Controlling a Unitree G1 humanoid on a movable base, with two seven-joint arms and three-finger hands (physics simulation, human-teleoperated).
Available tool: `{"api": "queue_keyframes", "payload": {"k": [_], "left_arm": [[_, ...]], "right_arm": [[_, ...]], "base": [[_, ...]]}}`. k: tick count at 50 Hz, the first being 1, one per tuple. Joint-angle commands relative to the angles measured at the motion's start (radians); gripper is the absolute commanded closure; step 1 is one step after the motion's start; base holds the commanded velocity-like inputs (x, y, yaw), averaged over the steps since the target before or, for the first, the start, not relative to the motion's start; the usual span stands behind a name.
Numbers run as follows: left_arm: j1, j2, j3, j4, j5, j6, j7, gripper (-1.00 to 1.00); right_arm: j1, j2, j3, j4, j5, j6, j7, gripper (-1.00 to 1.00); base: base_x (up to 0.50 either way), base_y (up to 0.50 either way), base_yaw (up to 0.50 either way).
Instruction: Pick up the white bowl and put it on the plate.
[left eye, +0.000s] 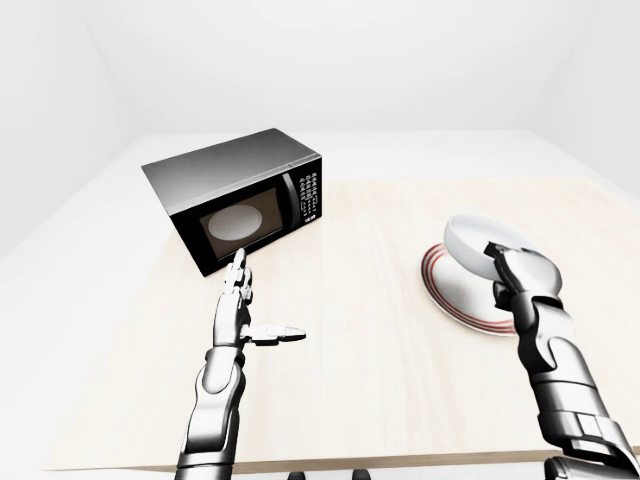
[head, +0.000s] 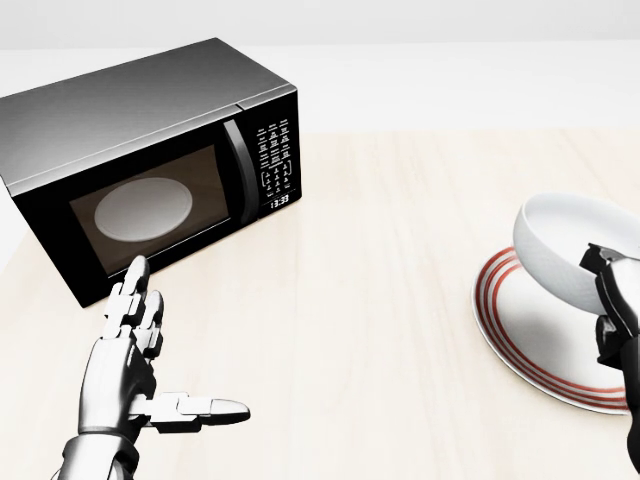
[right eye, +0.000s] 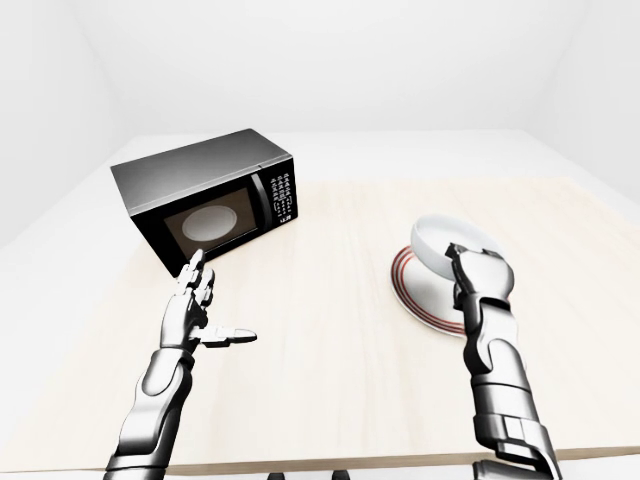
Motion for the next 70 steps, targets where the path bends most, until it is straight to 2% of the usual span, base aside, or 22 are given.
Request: {"api": "queue_keyframes", "payload": {"k": [1, 27, 43, 70], "left_arm": [[0.000, 0.000, 0.000, 0.000, 0.000, 0.000, 0.000, -1.00], [0.000, 0.000, 0.000, 0.000, 0.000, 0.000, 0.000, -1.00], [0.000, 0.000, 0.000, 0.000, 0.000, 0.000, 0.000, -1.00], [0.000, 0.000, 0.000, 0.000, 0.000, 0.000, 0.000, -1.00]], "right_arm": [[0.023, -0.016, -0.028, -0.010, 0.038, 0.000, -0.035, 1.00], [-0.037, -0.030, 0.003, 0.107, 0.054, 0.000, -0.075, 1.00], [-0.127, -0.039, 0.045, 0.243, 0.070, 0.000, -0.117, 1.00], [-0.127, -0.042, 0.069, 0.332, 0.094, 0.000, -0.173, 1.00]], "base": [[0.00, 0.00, 0.00], [0.00, 0.00, 0.00], [0.00, 0.00, 0.00], [0.00, 0.00, 0.00]]}}
